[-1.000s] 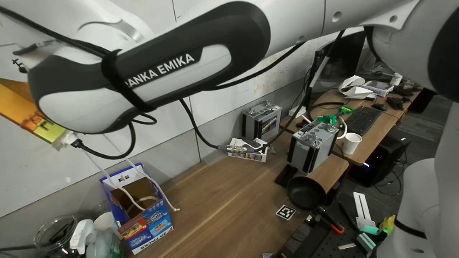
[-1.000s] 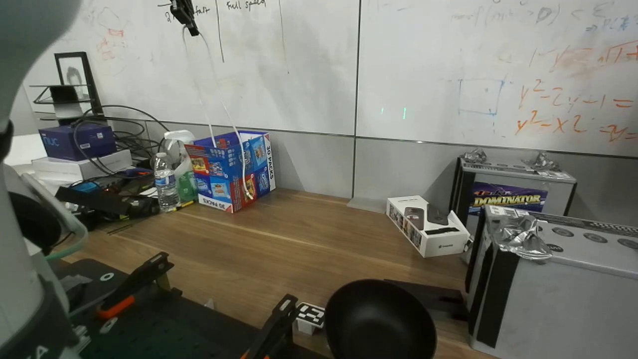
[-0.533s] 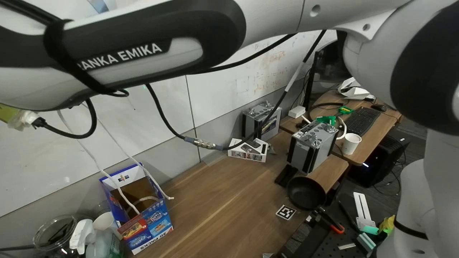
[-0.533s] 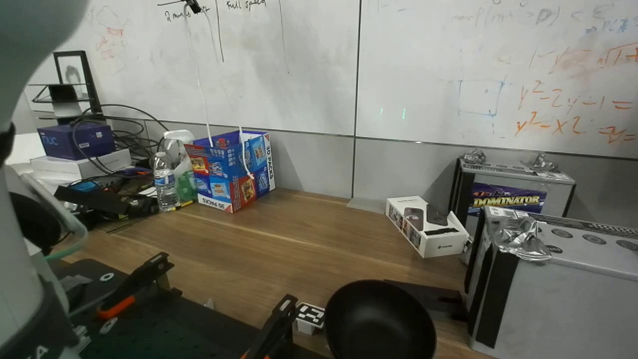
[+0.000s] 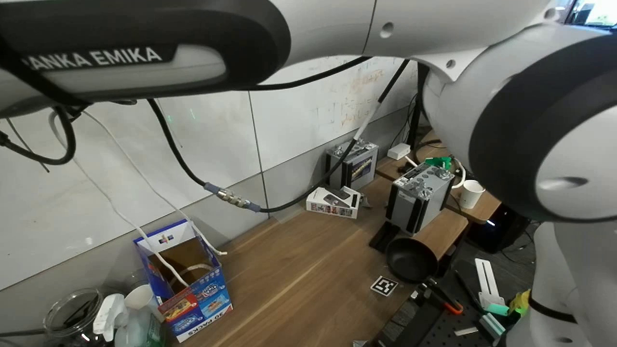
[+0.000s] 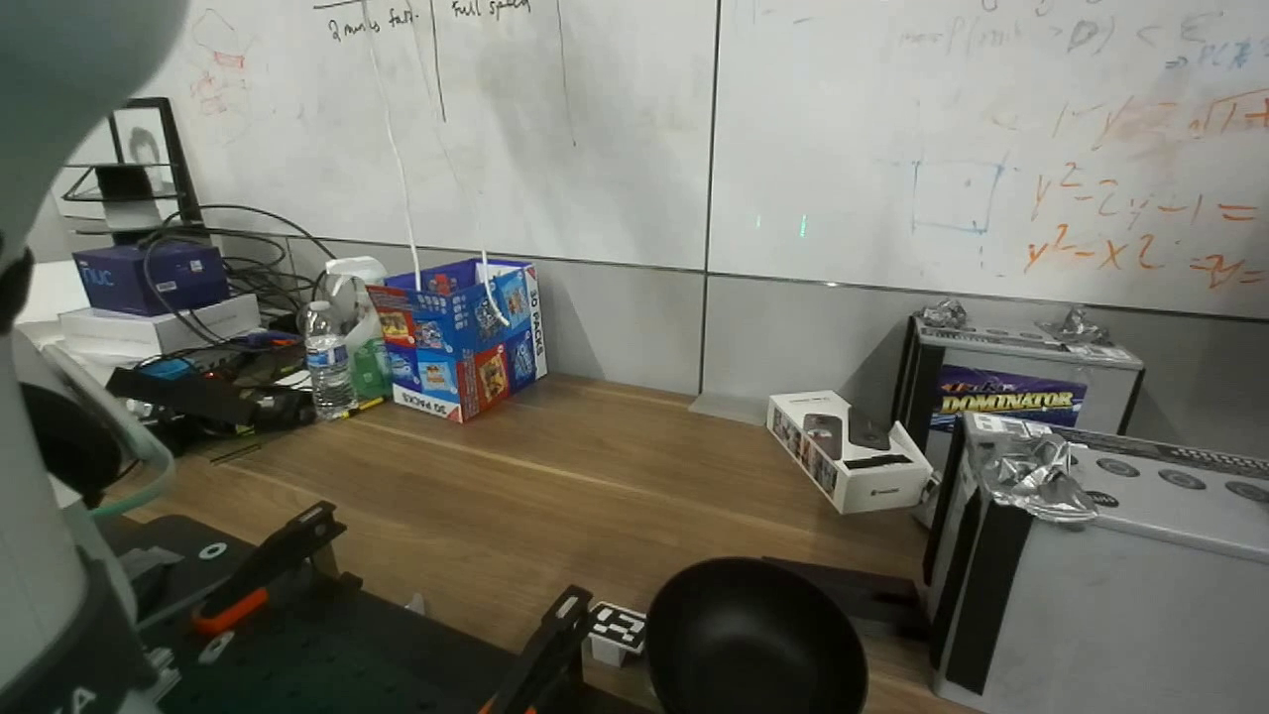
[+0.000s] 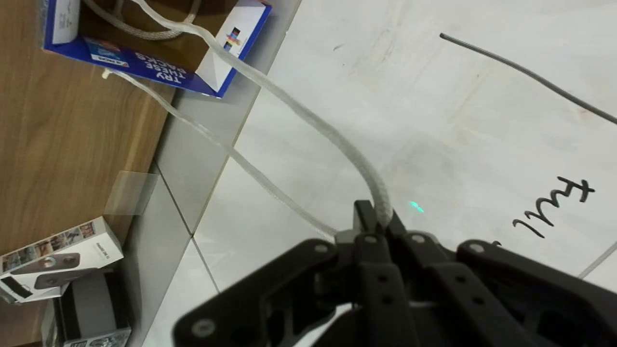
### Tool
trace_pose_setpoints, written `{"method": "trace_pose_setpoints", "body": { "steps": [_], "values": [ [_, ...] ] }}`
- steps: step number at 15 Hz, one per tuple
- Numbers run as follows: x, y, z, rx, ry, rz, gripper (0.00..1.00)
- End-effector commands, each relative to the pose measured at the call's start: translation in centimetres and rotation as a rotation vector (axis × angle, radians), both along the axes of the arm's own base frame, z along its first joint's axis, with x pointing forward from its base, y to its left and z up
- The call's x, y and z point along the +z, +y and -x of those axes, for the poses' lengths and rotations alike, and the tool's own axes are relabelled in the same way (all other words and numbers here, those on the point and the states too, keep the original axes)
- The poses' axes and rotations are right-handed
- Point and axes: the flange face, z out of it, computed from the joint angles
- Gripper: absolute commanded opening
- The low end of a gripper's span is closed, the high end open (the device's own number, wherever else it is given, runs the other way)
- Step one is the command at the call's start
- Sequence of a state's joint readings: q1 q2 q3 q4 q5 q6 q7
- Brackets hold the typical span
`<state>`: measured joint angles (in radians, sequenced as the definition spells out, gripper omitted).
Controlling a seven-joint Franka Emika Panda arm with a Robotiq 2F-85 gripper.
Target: Put the string in the blue box
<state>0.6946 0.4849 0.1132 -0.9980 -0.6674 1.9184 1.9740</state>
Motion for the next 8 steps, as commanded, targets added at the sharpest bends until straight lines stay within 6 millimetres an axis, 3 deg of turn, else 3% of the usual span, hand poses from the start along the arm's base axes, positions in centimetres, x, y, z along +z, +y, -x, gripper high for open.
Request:
{"method": "trace_pose_setpoints", "body": {
  "steps": [1, 4, 8],
  "values": [
    [2.4, 1.3, 0.3, -0.022, -0.044, -0.022, 0.01],
    [2.5, 2.8, 1.0, 0.012, -0.046, -0.054, 0.01],
    [0.7, 4.6, 1.3, 0.048, -0.015, -0.07, 0.01]
  ]
}}
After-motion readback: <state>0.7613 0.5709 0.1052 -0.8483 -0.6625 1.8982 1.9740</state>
